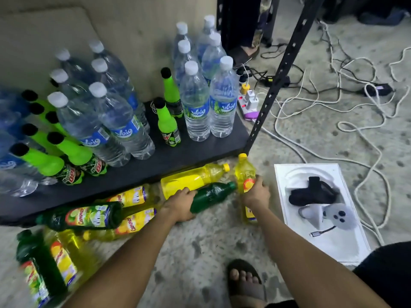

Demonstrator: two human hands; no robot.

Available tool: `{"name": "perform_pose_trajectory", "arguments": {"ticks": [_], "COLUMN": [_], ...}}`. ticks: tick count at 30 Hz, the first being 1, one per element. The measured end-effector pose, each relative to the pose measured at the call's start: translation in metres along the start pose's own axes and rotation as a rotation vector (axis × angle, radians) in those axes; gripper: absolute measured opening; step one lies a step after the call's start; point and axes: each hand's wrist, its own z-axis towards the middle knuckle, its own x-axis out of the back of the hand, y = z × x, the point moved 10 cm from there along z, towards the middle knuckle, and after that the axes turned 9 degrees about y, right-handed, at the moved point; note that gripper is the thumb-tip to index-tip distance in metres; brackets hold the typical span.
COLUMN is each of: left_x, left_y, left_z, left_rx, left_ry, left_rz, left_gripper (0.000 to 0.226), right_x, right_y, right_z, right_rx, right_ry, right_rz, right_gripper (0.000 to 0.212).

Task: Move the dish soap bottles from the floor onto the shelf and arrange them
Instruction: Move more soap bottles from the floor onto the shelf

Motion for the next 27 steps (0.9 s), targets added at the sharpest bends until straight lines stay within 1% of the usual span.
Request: {"name": "perform_pose_trajectory", "arguments": {"ticks": [2,3,5,6,8,9,10,12,14,16,18,20,22,24,27], "left_x": [-0.012,-0.015,-0.015,-0.013,-0.012,-0.013,-0.015,-0.022,-0.029,-0.028,-0.026,-0.018,-0.003,0.023,0.090], "left_y": [0.001,0.000,-0.001,0.000,0.004,0.005,0.007,0.010,0.006,-0.005,-0.018,-0.020,-0.024,-0.024,-0.014], "left_z": [0.006,0.009,0.015,0.018,0.024,0.025,0.025,0.022,0.018,0.010,-0.001,-0.018,-0.039,-0.065,-0.106], "left_rx": [0.021,0.052,0.117,0.138,0.177,0.189,0.189,0.181,0.185,0.248,0.301,0.294,0.330,0.374,0.356], "left_ry": [0.026,0.053,0.100,0.132,0.217,0.259,0.289,0.290,0.257,0.216,0.198,0.190,0.221,0.272,0.413], "left_rz": [0.075,0.096,0.164,0.211,0.233,0.234,0.244,0.226,0.135,-0.041,-0.225,-0.375,-0.484,-0.572,-0.575], "left_gripper": [0.094,0.096,0.090,0.080,0.060,0.055,0.053,0.057,0.070,0.080,0.091,0.105,0.109,0.106,0.110], "right_x": [-0.011,-0.018,-0.031,-0.035,-0.039,-0.040,-0.041,-0.039,-0.034,-0.027,-0.022,-0.014,0.002,0.026,0.080], "right_y": [0.007,0.011,0.016,0.018,0.020,0.020,0.020,0.020,0.023,0.033,0.042,0.046,0.041,0.025,-0.013], "right_z": [0.010,0.014,0.018,0.020,0.025,0.025,0.026,0.025,0.022,0.013,0.001,-0.012,-0.026,-0.041,-0.066], "right_rx": [-0.036,-0.050,-0.066,-0.063,-0.036,-0.028,-0.025,-0.032,-0.066,-0.155,-0.242,-0.279,-0.254,-0.178,-0.014], "right_ry": [-0.023,-0.049,-0.080,-0.068,-0.014,0.006,0.018,0.020,0.010,-0.014,-0.054,-0.089,-0.086,-0.058,0.018], "right_rz": [-0.017,-0.028,-0.063,-0.087,-0.137,-0.149,-0.150,-0.143,-0.121,-0.057,0.046,0.125,0.168,0.228,0.303], "right_gripper": [0.097,0.106,0.115,0.115,0.113,0.111,0.108,0.102,0.089,0.076,0.068,0.064,0.062,0.061,0.058]}}
